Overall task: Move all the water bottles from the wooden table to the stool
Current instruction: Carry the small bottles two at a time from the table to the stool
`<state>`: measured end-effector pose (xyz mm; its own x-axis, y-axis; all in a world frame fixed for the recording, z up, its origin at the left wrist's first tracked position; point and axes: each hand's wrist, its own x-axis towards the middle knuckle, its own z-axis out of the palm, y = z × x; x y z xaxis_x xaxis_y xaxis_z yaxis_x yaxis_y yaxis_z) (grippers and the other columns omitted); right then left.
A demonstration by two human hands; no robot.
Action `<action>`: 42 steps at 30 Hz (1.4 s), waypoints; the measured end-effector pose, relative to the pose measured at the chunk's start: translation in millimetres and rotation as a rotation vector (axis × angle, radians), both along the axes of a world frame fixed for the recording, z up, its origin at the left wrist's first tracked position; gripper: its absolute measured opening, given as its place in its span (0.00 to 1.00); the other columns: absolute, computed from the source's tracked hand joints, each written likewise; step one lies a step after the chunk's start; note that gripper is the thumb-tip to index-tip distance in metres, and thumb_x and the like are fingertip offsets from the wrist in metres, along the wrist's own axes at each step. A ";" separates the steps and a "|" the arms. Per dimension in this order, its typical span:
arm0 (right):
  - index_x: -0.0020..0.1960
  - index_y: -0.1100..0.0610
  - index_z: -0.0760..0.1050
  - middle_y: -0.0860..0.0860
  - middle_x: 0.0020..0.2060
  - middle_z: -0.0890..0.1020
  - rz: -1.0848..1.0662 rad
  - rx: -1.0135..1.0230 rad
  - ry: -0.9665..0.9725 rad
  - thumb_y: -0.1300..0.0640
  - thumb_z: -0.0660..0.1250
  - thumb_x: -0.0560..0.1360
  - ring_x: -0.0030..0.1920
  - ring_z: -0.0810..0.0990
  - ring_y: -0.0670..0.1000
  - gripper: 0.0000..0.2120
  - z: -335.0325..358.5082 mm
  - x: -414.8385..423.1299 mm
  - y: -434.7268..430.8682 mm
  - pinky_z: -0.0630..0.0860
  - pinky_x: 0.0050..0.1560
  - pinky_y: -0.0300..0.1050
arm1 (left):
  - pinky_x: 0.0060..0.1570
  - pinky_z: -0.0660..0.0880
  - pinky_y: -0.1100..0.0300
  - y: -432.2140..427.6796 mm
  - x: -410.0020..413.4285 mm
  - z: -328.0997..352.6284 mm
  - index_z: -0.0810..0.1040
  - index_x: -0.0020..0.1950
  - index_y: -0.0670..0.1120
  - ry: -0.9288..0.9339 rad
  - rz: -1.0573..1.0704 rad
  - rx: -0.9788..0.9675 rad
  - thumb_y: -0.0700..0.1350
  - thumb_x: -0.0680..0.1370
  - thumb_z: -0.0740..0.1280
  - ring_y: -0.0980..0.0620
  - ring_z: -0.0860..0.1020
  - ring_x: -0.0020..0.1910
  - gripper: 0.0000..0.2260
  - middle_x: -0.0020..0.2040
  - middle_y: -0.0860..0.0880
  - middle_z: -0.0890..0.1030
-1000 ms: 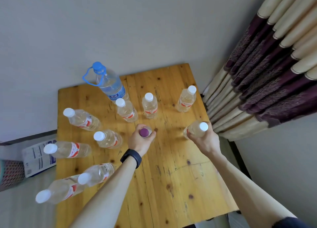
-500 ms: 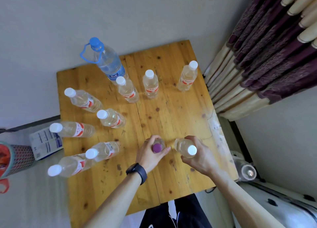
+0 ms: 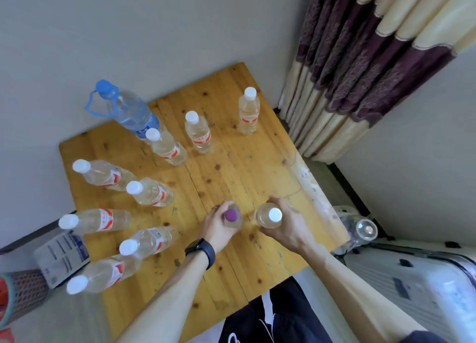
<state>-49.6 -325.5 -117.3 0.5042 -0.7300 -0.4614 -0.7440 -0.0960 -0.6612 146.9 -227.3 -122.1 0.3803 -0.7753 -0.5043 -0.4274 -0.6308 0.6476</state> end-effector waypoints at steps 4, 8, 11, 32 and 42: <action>0.64 0.41 0.65 0.44 0.51 0.82 -0.202 -0.021 -0.018 0.40 0.76 0.64 0.48 0.82 0.50 0.33 26.8 -36.3 19.0 0.80 0.46 0.47 | 0.46 0.76 0.61 -11.3 -6.4 23.2 0.71 0.60 0.67 -0.014 -0.098 -0.073 0.55 0.69 0.77 0.54 0.77 0.52 0.24 0.57 0.60 0.78; 0.62 0.41 0.68 0.43 0.47 0.82 -0.441 -0.078 -0.026 0.40 0.77 0.63 0.45 0.81 0.48 0.32 56.4 -89.7 57.3 0.79 0.47 0.46 | 0.52 0.75 0.61 -35.1 -36.1 47.1 0.73 0.64 0.61 -0.011 -0.343 -0.158 0.55 0.69 0.78 0.55 0.76 0.53 0.26 0.57 0.58 0.79; 0.61 0.38 0.67 0.42 0.44 0.82 -0.614 -0.077 -0.013 0.40 0.76 0.64 0.43 0.81 0.47 0.29 71.9 -132.1 88.7 0.78 0.45 0.45 | 0.52 0.75 0.61 -52.1 -81.5 56.4 0.74 0.65 0.57 -0.008 -0.539 -0.198 0.53 0.68 0.79 0.51 0.78 0.55 0.27 0.56 0.53 0.81; 0.56 0.37 0.70 0.38 0.43 0.82 -1.733 -0.235 0.033 0.38 0.77 0.59 0.46 0.81 0.46 0.29 125.1 -460.0 469.7 0.79 0.48 0.46 | 0.50 0.78 0.58 150.4 -605.5 125.1 0.74 0.59 0.59 0.112 -1.713 -0.254 0.54 0.63 0.78 0.54 0.80 0.48 0.27 0.49 0.58 0.82; 0.61 0.41 0.70 0.39 0.46 0.81 -2.254 -0.297 0.259 0.39 0.79 0.62 0.49 0.80 0.48 0.31 173.0 -576.7 670.3 0.73 0.47 0.38 | 0.41 0.79 0.59 358.5 -832.3 165.5 0.72 0.48 0.56 0.276 -2.133 -0.278 0.52 0.61 0.76 0.53 0.81 0.42 0.19 0.41 0.55 0.83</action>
